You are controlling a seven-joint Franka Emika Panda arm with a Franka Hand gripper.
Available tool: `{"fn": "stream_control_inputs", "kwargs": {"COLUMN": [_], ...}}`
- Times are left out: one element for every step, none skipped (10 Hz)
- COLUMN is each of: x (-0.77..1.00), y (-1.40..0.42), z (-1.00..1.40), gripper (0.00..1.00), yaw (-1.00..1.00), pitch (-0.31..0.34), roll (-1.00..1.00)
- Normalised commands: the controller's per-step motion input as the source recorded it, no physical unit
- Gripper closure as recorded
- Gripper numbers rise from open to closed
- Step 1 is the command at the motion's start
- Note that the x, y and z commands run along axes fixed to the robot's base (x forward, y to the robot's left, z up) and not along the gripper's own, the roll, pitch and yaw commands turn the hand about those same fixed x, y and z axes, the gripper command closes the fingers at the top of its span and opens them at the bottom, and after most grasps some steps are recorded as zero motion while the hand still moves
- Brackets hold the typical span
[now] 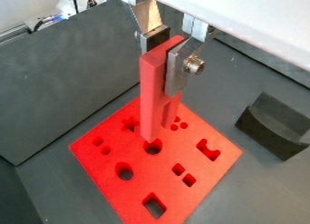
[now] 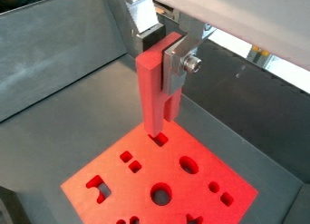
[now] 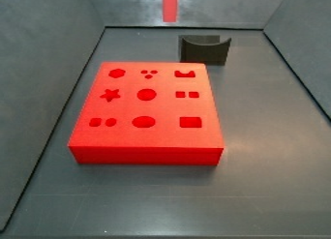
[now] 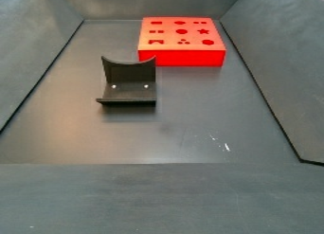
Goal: Insert the double-square object.
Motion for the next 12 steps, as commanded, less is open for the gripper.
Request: {"fn": "stream_control_inputs", "kwargs": {"x": [0.00, 0.00, 0.00, -0.03, 0.00, 0.20, 0.29, 0.28, 0.13, 0.09, 0.04, 0.00], "y": [0.00, 0.00, 0.00, 0.13, 0.14, 0.32, 0.08, 0.00, 0.00, 0.00, 0.00, 0.00], "z": [-0.21, -0.07, -0.09, -0.15, -0.37, -0.71, -0.62, -0.58, -0.56, -0.55, -0.49, -0.28], "gripper": [1.00, 1.00, 1.00, 1.00, 1.00, 1.00, 1.00, 1.00, 1.00, 1.00, 1.00, 1.00], "yaw": [0.00, 0.00, 0.00, -0.05, -0.08, -0.50, -0.81, -0.91, -1.00, -1.00, -1.00, -1.00], "pitch": [-0.070, 0.000, -0.007, -0.023, 0.000, -0.007, 0.000, 0.000, 0.000, 0.000, -0.011, -0.103], "roll": [-0.11, -0.06, -0.04, 0.00, 0.00, 0.04, 0.12, 0.14, 0.09, 0.07, 0.02, 0.00]}}
